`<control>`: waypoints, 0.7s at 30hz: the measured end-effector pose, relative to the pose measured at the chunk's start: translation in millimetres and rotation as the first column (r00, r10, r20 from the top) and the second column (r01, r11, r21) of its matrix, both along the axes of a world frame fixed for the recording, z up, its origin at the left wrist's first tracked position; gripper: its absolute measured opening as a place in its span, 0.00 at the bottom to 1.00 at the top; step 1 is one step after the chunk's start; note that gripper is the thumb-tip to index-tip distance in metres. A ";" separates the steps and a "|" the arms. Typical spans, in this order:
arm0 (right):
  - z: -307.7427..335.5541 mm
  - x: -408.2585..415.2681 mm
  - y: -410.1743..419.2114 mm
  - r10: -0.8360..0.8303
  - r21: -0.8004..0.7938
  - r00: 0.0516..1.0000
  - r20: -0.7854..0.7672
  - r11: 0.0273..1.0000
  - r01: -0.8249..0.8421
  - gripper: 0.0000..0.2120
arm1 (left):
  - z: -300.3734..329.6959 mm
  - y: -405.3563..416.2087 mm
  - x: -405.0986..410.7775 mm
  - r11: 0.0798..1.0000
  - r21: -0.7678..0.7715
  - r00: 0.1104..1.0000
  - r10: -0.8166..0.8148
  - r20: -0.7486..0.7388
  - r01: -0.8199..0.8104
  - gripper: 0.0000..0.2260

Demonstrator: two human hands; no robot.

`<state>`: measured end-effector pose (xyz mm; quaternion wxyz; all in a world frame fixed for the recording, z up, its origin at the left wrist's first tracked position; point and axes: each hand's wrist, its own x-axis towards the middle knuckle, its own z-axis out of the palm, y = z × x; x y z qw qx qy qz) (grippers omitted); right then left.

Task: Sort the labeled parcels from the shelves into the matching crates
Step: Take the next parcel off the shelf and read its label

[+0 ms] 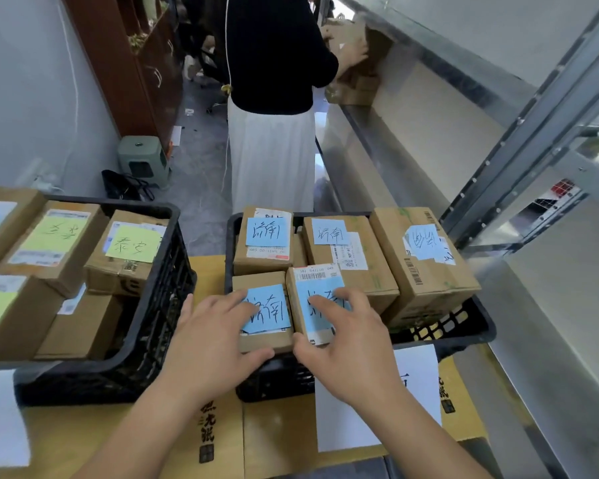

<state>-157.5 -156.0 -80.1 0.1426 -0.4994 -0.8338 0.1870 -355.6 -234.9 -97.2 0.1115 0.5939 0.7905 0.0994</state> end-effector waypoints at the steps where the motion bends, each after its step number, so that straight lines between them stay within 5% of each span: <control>1: 0.4 -1.0 -0.5 -0.006 -0.008 1.000 -0.016 1.000 0.006 0.34 | -0.3 -0.5 -2.0 1.000 0.002 1.000 -0.012 0.007 0.012 0.34; 12: 1.9 -1.4 0.5 -0.037 -0.065 0.989 -0.146 0.998 0.028 0.31 | 3.0 11.6 -15.6 0.998 -0.004 0.992 -0.058 0.111 0.058 0.32; 21: -4.7 -7.8 8.1 0.001 -0.062 0.980 -0.200 0.998 -0.013 0.30 | 3.3 16.6 -20.6 0.998 -0.013 0.997 -0.054 0.050 0.054 0.28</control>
